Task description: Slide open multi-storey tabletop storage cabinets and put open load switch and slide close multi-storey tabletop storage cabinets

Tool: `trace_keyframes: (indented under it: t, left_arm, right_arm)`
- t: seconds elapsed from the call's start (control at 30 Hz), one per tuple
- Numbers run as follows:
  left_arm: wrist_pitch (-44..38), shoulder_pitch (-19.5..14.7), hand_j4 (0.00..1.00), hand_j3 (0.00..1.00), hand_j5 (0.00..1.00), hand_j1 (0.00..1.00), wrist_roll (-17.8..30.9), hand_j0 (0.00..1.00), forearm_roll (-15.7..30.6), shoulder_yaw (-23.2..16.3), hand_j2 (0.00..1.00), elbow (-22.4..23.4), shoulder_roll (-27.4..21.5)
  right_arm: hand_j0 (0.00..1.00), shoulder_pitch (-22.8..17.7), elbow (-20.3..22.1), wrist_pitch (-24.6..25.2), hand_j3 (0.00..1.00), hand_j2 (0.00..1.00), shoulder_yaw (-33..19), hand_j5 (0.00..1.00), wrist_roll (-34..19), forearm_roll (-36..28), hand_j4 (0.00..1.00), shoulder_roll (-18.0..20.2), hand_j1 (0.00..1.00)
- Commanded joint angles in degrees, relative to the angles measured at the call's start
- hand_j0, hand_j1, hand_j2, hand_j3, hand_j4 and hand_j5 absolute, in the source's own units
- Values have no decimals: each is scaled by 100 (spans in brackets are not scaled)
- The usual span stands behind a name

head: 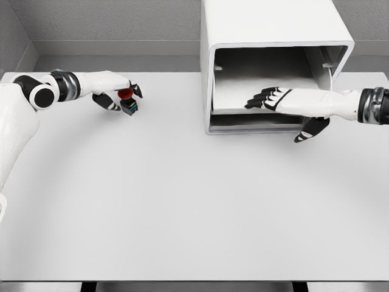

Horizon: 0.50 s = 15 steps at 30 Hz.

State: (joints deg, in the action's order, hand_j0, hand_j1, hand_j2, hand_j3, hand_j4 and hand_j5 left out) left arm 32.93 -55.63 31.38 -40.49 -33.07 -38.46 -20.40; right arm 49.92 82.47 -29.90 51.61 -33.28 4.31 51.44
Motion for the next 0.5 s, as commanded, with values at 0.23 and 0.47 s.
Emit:
trace_keyframes:
  t: [0.23, 0.47]
  left_arm:
    - [143, 0, 43, 43, 43, 43, 9, 43, 59, 55, 43, 14, 1]
    - [207, -9, 44, 44, 44, 44, 44, 44, 427, 72, 44, -83, -87]
  right_arm:
    - [100, 70, 446, -297, 100, 100, 34, 100, -172, 96, 100, 235, 100]
    - [100, 9, 753, -473, 100, 100, -2, 100, -172, 88, 100, 402, 100]
